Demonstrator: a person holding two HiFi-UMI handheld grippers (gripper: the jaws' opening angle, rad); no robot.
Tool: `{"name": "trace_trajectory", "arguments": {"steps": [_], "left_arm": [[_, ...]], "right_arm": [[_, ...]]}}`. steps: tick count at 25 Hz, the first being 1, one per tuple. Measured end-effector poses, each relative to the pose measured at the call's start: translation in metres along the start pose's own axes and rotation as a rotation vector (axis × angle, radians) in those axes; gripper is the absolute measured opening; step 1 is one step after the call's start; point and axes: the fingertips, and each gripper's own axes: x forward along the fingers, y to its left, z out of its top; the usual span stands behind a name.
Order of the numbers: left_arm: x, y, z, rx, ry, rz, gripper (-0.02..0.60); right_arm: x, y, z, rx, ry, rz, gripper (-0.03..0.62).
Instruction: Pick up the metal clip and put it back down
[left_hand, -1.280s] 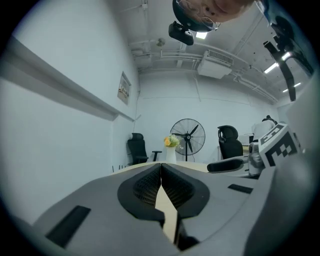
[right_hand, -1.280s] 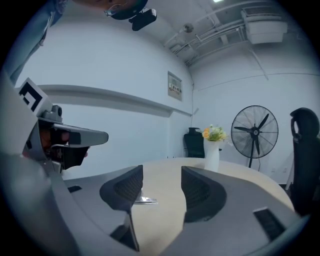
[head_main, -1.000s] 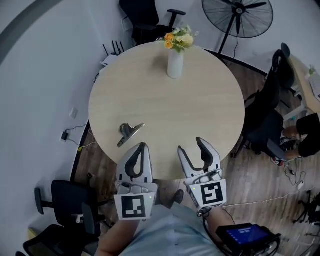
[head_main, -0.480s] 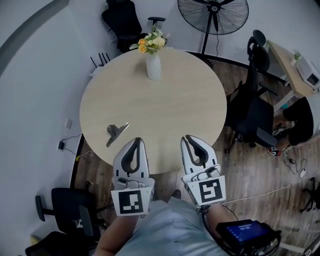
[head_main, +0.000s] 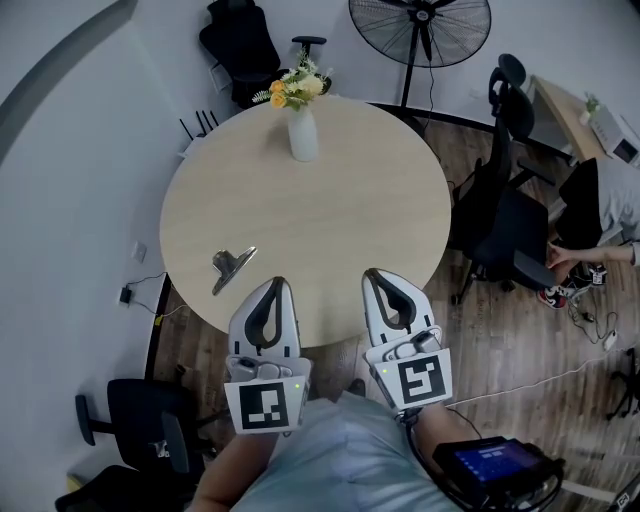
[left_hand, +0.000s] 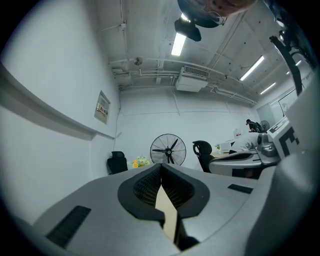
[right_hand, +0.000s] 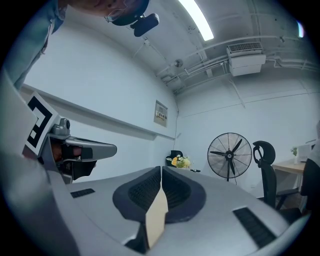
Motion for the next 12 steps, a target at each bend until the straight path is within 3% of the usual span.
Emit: {"name": "trace_trajectory", "arguments": {"steps": [12], "left_arm": [[0.0060, 0.0020, -0.0031, 0.005, 0.009, -0.013, 0.018]], "right_arm": [[0.0068, -0.0005, -0.0055, 0.018, 0.020, 0.000, 0.051]]}}
